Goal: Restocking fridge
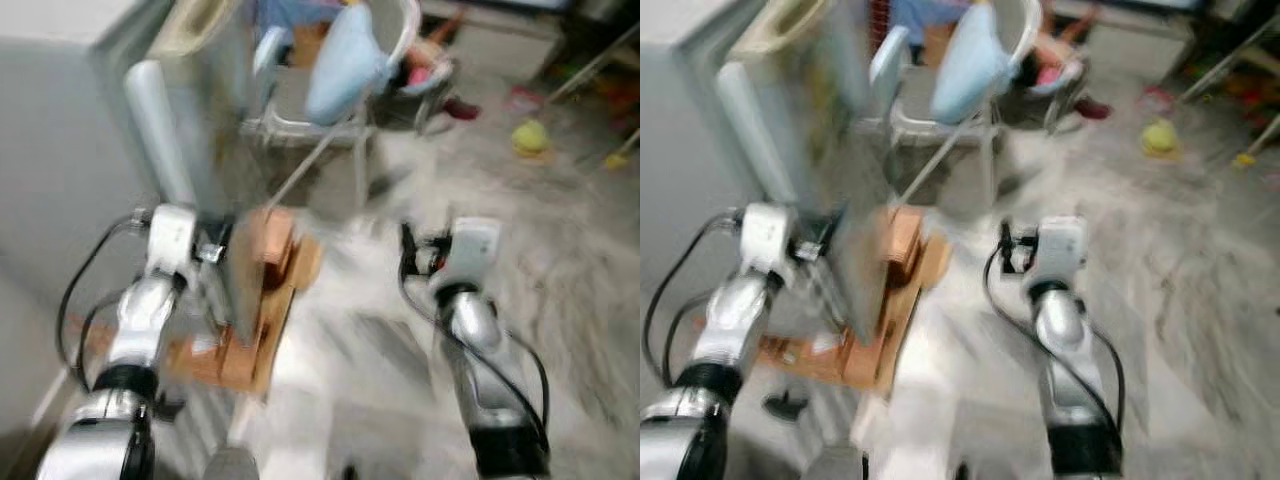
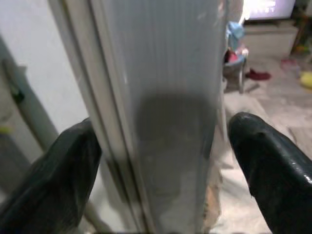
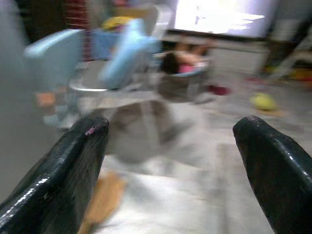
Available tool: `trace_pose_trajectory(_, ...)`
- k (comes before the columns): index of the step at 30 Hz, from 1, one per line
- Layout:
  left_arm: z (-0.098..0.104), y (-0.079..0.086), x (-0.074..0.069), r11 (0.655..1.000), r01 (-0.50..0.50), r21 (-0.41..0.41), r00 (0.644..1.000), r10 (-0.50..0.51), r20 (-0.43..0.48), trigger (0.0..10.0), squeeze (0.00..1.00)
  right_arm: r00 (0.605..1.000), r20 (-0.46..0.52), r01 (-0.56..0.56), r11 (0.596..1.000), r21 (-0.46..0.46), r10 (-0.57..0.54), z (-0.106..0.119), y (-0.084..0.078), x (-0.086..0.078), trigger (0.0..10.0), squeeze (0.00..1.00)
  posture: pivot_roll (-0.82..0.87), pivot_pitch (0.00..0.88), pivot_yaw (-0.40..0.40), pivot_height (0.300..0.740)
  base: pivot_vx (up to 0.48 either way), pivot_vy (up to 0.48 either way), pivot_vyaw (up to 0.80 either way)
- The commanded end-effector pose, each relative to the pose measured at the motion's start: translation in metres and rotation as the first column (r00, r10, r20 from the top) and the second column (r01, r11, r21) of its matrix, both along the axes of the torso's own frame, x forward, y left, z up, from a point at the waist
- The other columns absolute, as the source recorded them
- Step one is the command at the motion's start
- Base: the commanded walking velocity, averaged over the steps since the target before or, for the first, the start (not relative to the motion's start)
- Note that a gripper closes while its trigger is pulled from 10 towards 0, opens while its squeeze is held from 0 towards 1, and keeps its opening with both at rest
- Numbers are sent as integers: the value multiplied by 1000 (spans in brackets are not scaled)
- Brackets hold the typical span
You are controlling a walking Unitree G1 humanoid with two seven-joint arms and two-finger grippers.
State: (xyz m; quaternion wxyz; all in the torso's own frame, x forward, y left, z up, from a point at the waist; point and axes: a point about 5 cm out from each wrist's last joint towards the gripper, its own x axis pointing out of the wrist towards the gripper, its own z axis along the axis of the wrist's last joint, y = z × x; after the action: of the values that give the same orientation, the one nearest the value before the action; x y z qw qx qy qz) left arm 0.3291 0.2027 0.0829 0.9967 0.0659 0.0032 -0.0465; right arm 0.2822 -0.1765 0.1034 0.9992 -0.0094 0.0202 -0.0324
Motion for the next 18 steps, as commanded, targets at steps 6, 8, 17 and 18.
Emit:
trace_pose_trajectory(6, 3, 0, 0, 999, -21, 28, 1000, 20, 12, 10000, 0, 1000, 7, -7, 1000, 10, 7, 2, 4, 2, 10000, 0, -21, 47, -97, 740, 0, 0, 0)
trace_pose_trajectory(8, 3, 4, 0, 999, -39, 27, 999, 38, 15, 10000, 0, 1000, 6, -9, 1000, 9, 9, 2, 4, 2, 10000, 0, -21, 47, -97, 740, 0, 0, 0)
trace_pose_trajectory(17, -1, 11, -6, 998, -63, 27, 998, 63, 7, 10000, 0, 1000, 4, -6, 1000, 10, 6, 1, 4, 1, 10000, 0, -21, 52, -94, 740, 0, 0, 0)
trace_pose_trajectory(18, -1, 12, -6, 998, -63, 29, 998, 63, 8, 10000, 0, 1000, 4, -6, 1000, 10, 6, 1, 4, 1, 10000, 0, -22, 52, -94, 740, 0, 0, 0)
